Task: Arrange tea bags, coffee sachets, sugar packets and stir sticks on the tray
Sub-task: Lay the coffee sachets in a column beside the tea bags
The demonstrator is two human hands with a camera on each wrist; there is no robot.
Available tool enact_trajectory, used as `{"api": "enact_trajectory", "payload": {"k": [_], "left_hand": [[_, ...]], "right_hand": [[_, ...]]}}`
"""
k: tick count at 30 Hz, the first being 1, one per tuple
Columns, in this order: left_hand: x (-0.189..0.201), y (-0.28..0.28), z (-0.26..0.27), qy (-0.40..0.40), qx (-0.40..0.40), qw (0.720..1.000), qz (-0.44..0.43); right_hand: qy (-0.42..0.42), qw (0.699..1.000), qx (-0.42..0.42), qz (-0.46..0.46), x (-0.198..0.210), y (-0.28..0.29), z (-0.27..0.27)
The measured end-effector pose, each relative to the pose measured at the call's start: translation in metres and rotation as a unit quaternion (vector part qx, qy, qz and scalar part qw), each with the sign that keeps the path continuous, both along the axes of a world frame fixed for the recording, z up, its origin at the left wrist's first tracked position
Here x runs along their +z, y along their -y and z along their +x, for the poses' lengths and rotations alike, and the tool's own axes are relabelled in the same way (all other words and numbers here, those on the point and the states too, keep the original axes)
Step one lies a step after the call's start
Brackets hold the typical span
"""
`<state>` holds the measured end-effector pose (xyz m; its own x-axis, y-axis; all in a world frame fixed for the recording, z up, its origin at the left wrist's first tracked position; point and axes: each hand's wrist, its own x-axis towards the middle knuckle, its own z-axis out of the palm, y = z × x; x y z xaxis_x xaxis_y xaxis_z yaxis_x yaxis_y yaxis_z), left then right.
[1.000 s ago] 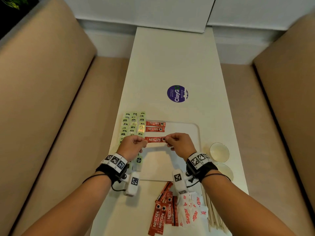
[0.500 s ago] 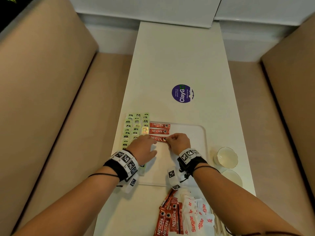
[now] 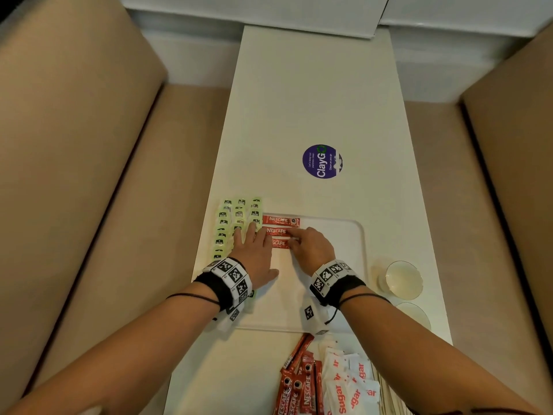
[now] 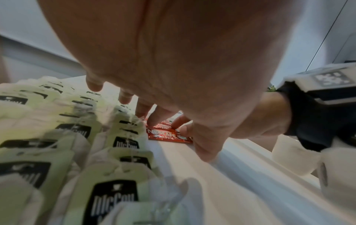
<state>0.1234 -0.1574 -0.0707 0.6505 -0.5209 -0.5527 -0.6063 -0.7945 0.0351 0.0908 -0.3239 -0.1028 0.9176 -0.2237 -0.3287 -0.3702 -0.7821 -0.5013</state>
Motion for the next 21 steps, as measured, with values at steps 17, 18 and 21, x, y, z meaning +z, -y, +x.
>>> {"api": "enact_trajectory", "payload": {"k": [17,18,21], "left_hand": [[-0.003,0.005,0.002,0.000,-0.014,1.000,0.010],[-0.003,0.004,0.001,0.000,-0.017,1.000,0.006],[0.000,-0.002,-0.003,-0.001,-0.020,1.000,-0.006]], "right_hand": [[0.016,0.999,-0.037,0.034,-0.002,0.003,-0.003],[0.017,0.999,-0.037,0.031,-0.001,0.004,-0.006],[0.011,0.999,-0.032,0.028,-0.002,0.009,-0.012]]}}
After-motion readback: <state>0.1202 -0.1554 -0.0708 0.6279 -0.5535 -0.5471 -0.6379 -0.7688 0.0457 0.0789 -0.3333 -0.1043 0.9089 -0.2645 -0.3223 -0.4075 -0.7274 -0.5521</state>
